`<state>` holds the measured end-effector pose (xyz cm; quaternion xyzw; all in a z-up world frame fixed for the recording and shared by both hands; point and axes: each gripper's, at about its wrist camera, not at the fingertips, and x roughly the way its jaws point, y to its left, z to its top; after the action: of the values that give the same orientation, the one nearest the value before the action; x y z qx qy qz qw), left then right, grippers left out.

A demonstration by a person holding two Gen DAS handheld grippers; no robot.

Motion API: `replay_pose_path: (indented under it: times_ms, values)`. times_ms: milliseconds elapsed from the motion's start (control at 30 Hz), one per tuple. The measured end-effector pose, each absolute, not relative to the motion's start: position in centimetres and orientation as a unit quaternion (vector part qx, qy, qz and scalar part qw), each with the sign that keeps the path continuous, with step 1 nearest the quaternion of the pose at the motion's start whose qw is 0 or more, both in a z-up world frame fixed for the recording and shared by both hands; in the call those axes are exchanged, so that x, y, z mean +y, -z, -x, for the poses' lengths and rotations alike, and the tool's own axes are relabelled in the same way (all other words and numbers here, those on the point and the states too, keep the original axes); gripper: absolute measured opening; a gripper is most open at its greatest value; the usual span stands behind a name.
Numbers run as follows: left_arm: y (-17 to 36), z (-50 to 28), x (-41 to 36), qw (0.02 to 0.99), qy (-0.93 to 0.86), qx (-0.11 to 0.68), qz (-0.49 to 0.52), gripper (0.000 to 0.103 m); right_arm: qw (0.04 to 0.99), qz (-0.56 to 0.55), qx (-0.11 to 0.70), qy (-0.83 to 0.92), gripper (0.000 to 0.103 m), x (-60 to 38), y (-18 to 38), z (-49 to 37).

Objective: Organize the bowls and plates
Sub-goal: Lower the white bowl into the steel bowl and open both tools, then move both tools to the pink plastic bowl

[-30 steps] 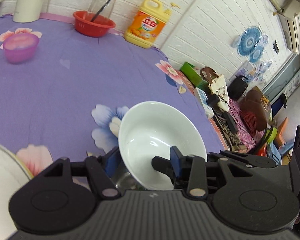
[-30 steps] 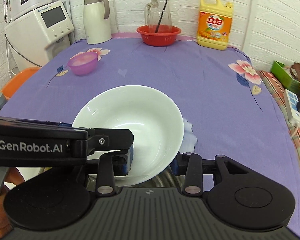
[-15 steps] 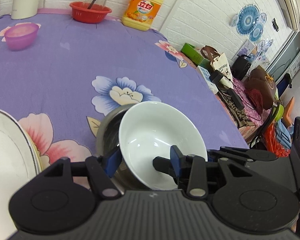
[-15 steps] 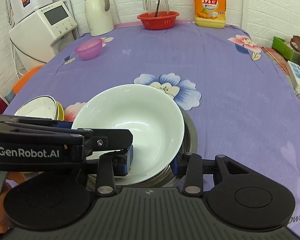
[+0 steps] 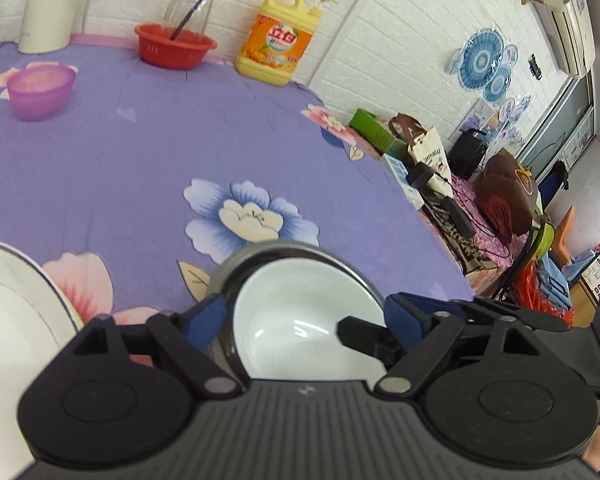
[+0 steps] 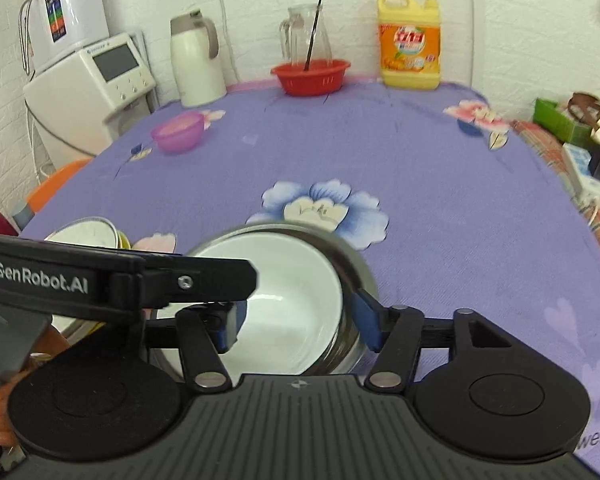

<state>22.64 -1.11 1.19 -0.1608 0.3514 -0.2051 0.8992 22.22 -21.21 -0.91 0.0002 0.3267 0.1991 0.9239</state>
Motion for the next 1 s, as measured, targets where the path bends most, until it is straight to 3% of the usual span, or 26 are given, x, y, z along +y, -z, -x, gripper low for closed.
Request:
replay_pose_path:
  times_ms: [300,833,1000]
  values:
    - [-4.3,-23.1,2.8,0.931,0.161,0.297,0.139,0.093,0.932,-0.011,0.307,-0.191,0.103,-21.4,-0.4,-23.2]
    - [-4.7,-27.7,16.3,0.949,0.049,0.289,0.113,0.093,0.863,-0.105,0.394,-0.3,0.103,-12.2,-2.3,-33.2]
    - [-3.9,-30.4,19.6,0.947,0.025,0.298,0.118,0.094,0.867,-0.058,0.376,-0.321,0.103,-7.7,-2.7,-36.0]
